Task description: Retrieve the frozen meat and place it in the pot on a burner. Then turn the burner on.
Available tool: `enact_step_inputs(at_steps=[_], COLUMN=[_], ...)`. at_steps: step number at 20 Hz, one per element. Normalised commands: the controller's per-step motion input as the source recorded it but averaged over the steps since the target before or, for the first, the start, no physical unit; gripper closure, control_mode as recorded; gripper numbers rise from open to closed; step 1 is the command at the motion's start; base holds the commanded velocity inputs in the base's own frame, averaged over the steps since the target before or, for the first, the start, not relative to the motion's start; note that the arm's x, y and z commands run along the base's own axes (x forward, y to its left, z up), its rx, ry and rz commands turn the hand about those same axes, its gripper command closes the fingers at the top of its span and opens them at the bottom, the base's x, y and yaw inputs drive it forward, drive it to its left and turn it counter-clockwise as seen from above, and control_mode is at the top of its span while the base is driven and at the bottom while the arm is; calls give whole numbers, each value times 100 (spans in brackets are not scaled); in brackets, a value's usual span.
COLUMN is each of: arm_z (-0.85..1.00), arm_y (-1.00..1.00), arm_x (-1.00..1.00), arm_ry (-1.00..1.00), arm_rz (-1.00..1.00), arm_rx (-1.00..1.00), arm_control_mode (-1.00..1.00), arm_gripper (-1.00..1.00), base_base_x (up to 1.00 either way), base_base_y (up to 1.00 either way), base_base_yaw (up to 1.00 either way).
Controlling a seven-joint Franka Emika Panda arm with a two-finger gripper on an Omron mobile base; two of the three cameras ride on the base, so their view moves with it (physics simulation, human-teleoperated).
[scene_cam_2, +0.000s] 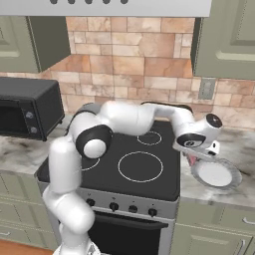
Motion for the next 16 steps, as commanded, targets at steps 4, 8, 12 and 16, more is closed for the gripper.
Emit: enact_step_inputs(at_steps=[4, 8, 12, 16], arm_z=[34, 57, 28, 16], arm_y=[85, 71, 65, 34], arm_x=[-29, -22, -16, 0], arm_ry=[-1, 0, 0, 0], arm_rz=[-9, -7, -9, -8], arm_rx=[-6, -5, -1, 0], arm_control_mode=[-100, -100, -100, -100], arm_gripper=[100, 100, 100, 100], base_base_x=[0, 0, 0, 0], base_base_y=[0, 0, 0, 0], base_base_yaw=[0, 0, 0, 0])
